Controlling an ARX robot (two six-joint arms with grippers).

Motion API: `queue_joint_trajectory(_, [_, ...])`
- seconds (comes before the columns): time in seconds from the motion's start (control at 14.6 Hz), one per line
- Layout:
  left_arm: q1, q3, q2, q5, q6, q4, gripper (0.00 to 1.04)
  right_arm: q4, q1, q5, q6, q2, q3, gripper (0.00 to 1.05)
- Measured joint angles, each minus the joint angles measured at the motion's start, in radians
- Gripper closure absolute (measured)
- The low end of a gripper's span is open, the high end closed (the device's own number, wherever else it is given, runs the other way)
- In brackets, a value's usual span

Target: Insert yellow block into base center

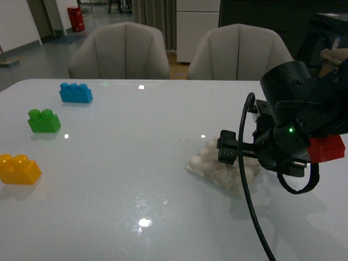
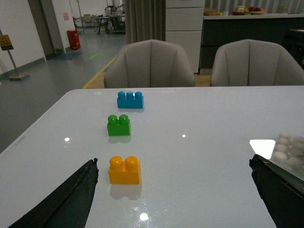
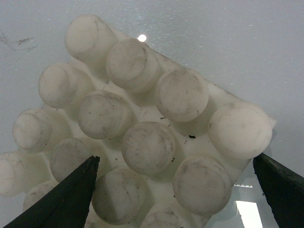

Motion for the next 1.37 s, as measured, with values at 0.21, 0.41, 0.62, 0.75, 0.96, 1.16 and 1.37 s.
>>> queue_joint_trajectory(0.21, [0.0, 0.0, 0.0, 0.0, 0.0, 0.0, 0.07, -0.023, 0.047, -0.01, 0.001, 0.008, 0.024, 0.06])
queue_joint_trajectory(0.41, [0.0, 0.0, 0.0, 0.0, 0.0, 0.0, 0.07, -0.051, 0.099, -0.025, 0.002, 0.036, 0.082, 0.06])
queue_joint_trajectory(0.62, [0.0, 0.0, 0.0, 0.0, 0.0, 0.0, 0.07, -0.072, 0.132, -0.028, 0.011, 0.054, 0.12, 0.06])
queue_joint_trajectory(0.75, [0.0, 0.0, 0.0, 0.0, 0.0, 0.0, 0.07, -0.082, 0.158, -0.032, 0.018, 0.061, 0.137, 0.06])
queue_joint_trajectory(0.96, [0.0, 0.0, 0.0, 0.0, 0.0, 0.0, 0.07, -0.069, 0.16, -0.043, 0.019, 0.057, 0.129, 0.06])
queue_joint_trajectory(1.16, [0.0, 0.0, 0.0, 0.0, 0.0, 0.0, 0.07, -0.062, 0.127, -0.074, 0.028, 0.014, 0.076, 0.06])
queue_joint_trajectory(1.37, [0.0, 0.0, 0.0, 0.0, 0.0, 0.0, 0.07, -0.008, 0.041, -0.11, 0.05, -0.133, -0.001, 0.06])
